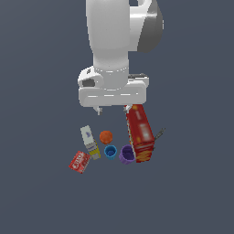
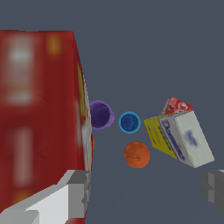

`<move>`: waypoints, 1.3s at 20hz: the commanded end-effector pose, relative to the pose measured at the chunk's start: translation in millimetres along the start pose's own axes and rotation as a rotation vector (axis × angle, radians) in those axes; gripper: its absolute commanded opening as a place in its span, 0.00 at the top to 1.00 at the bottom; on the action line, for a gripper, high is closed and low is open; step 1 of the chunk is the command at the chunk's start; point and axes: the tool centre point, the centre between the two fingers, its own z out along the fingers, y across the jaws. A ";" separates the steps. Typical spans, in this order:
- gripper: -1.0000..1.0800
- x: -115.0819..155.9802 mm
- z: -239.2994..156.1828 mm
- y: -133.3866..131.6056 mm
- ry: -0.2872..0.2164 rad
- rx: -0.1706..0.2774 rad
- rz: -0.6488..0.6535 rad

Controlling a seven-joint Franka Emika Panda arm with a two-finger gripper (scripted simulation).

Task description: Pick up a designated object from a clutter of objects.

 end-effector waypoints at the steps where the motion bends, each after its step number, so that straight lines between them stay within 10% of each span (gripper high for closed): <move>1: 0.04 -16.8 52.3 4.6 -0.064 0.002 -0.038; 13: 0.04 -53.5 165.5 41.4 -0.099 -0.006 -0.199; 26: 0.04 -65.6 190.6 50.1 -0.103 -0.009 -0.241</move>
